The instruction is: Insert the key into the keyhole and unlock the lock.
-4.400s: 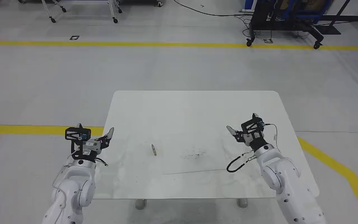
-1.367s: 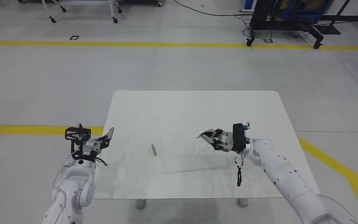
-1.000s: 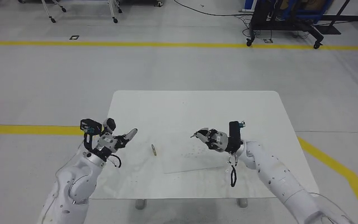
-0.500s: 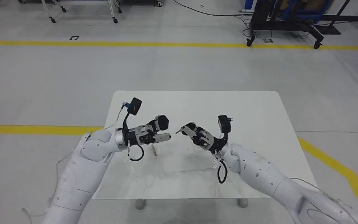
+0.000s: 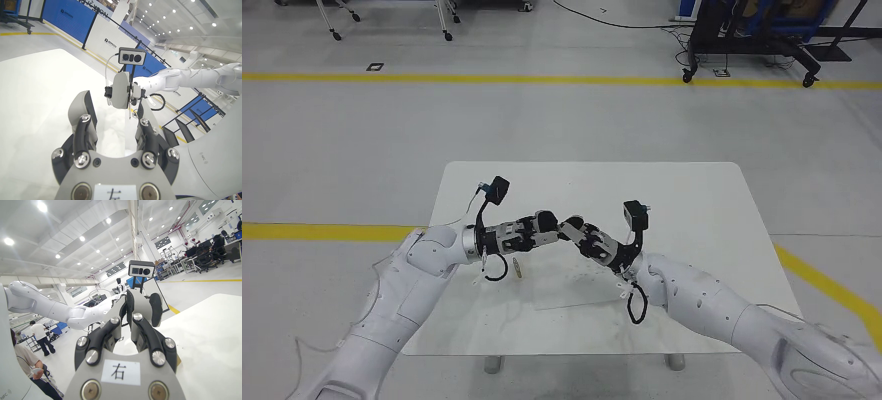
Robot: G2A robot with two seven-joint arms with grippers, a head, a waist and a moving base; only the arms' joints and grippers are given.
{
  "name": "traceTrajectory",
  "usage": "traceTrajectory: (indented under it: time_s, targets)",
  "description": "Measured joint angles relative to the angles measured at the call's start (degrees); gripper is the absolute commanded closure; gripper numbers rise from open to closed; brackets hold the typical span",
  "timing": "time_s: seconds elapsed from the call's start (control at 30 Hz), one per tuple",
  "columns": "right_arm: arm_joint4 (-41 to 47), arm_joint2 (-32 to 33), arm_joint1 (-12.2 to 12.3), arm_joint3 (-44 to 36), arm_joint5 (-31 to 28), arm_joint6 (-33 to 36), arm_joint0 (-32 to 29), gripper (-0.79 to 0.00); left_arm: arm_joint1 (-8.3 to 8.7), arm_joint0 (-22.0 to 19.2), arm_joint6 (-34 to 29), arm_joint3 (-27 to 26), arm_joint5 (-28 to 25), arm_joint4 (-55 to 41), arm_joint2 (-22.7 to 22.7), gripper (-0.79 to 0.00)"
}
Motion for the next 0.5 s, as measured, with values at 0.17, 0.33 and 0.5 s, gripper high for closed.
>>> traceTrajectory:
  time_s: [0.17,0.33,0.5]
  targets:
    - [1.3,-0.3,0.0,0.9,0.0,0.0,0.3,0.0,0.54,-0.7,0.2,0.2,-0.2,-1.4,1.8,-0.336]
    - [1.7,-0.5,-0.3,2.0,0.0,0.0,0.5,0.0,1.07,-1.4,0.2,0.8,-0.2,-5.5,3.8,-0.231]
    - [2.1,-0.6,-0.5,2.4,0.0,0.0,0.7,0.0,1.65,-2.7,0.0,1.9,0.0,-7.3,5.4,0.0]
